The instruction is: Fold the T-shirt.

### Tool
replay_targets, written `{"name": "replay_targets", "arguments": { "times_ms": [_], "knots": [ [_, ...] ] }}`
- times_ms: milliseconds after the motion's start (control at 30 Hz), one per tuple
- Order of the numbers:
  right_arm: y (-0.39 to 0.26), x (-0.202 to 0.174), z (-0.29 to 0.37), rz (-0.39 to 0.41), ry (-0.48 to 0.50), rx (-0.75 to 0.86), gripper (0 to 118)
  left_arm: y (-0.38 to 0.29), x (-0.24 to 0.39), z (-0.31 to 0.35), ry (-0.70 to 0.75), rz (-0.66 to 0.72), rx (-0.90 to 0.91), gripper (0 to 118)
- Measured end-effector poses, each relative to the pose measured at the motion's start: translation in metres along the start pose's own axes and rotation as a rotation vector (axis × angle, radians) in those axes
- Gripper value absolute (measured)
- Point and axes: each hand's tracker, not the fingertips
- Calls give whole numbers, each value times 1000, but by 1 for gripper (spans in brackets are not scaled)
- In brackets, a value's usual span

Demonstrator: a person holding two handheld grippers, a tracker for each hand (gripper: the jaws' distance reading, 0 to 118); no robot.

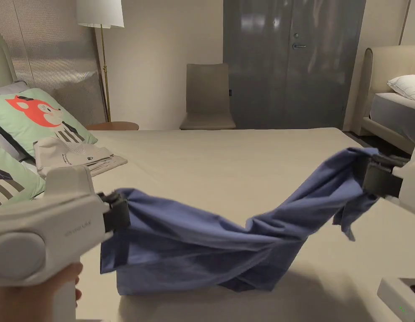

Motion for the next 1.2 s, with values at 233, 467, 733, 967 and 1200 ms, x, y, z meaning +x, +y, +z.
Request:
{"name": "replay_targets", "arguments": {
  "times_ms": [233, 467, 733, 967, 1200],
  "knots": [
    [61, -22, 36, -1, 11, 176, 14, 72, 14, 32, -18, -22, 165, 4],
    [91, -28, 31, 31, -16, 215, 14, 121, 26, 25, -23, -47, 224, 4],
    [106, -22, -22, 28, -54, 203, 14, 150, 34, -29, 23, -100, 221, 4],
    [120, -18, -88, 29, -84, 191, 14, 172, 33, -100, 54, -105, 222, 3],
    [130, -18, -160, 52, -123, 183, 14, 194, 29, -174, 85, -89, 240, 3]
  ]
}}
